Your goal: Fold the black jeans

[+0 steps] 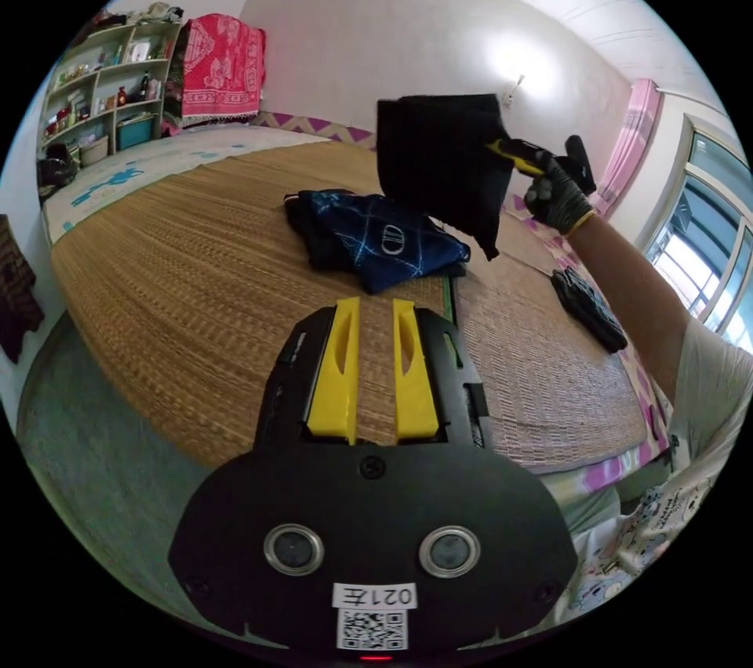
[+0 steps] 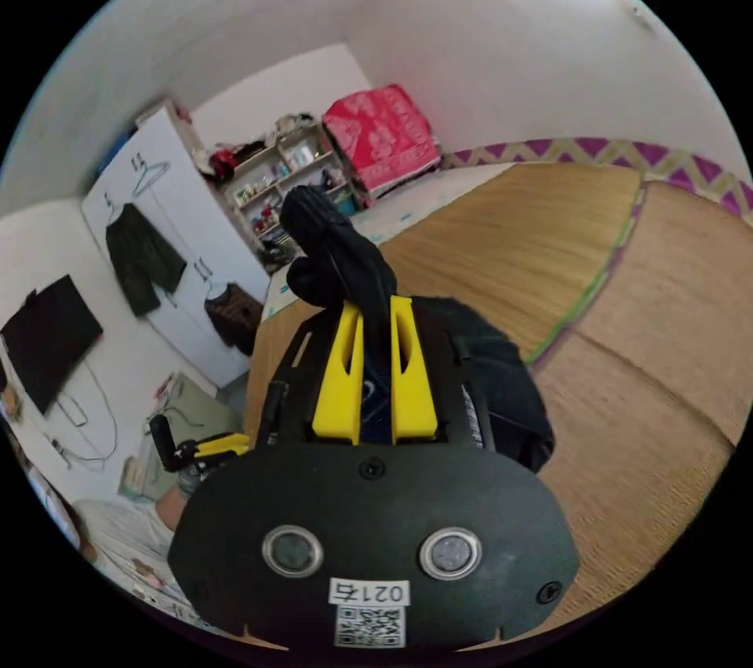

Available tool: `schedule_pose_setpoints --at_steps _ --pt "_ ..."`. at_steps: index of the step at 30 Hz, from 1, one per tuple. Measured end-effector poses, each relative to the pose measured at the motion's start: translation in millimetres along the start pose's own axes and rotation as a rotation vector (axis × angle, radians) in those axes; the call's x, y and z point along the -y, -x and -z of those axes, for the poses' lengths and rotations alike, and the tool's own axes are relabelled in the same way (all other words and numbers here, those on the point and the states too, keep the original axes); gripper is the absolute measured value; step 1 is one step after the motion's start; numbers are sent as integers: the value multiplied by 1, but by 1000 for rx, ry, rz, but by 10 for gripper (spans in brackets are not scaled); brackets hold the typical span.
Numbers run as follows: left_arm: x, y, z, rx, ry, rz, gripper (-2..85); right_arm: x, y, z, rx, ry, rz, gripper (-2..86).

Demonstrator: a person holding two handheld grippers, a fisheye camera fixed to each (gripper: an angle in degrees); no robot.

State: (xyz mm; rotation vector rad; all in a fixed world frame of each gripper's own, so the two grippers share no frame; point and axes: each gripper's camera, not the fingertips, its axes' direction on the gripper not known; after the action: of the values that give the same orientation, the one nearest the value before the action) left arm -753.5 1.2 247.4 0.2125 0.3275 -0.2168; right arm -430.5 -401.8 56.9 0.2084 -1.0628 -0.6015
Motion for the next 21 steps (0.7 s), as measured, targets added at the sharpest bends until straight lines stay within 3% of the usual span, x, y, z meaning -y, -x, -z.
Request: schedule_pose_setpoints --at_steps 4,6,11,14,19,21 --pt "15 -41 -37 -114 37 -39 65 1 29 88 -194 -5 168 58" --pt "19 -61 -54 -182 57 -47 65 -17 66 103 -328 167 310 59" --pt "12 -125 -81 -285 106 -104 65 -144 117 23 -582 674 529 58" --pt "-1 -149 -90 -310 148 -118 65 -249 122 -32 -519 878 536 56" --pt "-20 -172 -99 -298 204 -134 65 -295 128 -22 -516 671 426 59" --pt "-24 -176 -105 -304 215 -117 65 -295 112 -4 -413 632 313 69"
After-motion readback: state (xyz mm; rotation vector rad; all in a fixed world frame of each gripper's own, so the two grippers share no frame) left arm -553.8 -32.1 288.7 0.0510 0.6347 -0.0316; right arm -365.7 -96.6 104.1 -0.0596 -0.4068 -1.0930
